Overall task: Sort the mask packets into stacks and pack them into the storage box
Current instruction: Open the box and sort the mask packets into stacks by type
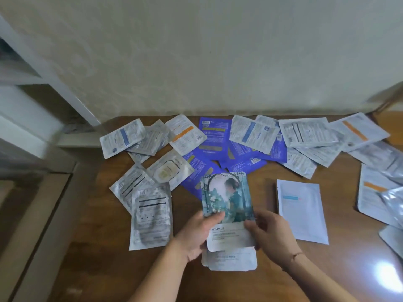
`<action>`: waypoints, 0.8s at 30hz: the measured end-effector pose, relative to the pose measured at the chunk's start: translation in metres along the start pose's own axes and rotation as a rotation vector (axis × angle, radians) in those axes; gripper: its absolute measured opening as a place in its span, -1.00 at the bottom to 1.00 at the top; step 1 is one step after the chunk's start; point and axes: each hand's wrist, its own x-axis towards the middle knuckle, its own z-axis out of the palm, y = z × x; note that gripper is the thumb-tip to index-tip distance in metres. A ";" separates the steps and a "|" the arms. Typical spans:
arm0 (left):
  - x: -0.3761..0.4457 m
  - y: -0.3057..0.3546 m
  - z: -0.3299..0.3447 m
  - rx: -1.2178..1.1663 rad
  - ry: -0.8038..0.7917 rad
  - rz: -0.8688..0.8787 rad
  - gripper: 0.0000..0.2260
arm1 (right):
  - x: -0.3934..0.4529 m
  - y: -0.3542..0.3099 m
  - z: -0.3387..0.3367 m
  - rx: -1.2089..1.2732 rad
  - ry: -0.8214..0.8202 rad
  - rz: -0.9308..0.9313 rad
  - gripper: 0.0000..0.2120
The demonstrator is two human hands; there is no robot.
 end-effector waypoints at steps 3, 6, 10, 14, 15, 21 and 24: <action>-0.004 -0.026 0.000 0.597 0.326 0.120 -0.88 | -0.020 0.021 0.008 -0.050 0.034 0.073 -0.83; -0.008 -0.046 -0.002 0.768 0.505 0.196 -0.87 | -0.029 0.031 0.017 -0.089 0.025 0.147 -0.85; -0.018 -0.066 -0.011 0.948 0.656 0.348 -0.56 | -0.033 0.037 0.018 -0.357 -0.049 0.125 -0.74; -0.039 -0.085 -0.018 1.071 0.501 0.394 -0.26 | -0.033 0.035 0.016 -0.369 -0.012 0.109 -0.72; -0.042 -0.089 -0.016 1.088 0.463 0.391 -0.18 | -0.031 0.034 0.018 -0.335 0.005 0.115 -0.74; -0.044 -0.092 0.003 0.789 0.620 0.332 -0.24 | -0.028 0.029 0.033 -0.378 -0.037 0.064 -0.78; -0.037 -0.080 0.004 0.636 0.658 0.254 -0.44 | -0.025 0.029 0.032 -0.306 0.100 0.088 -0.85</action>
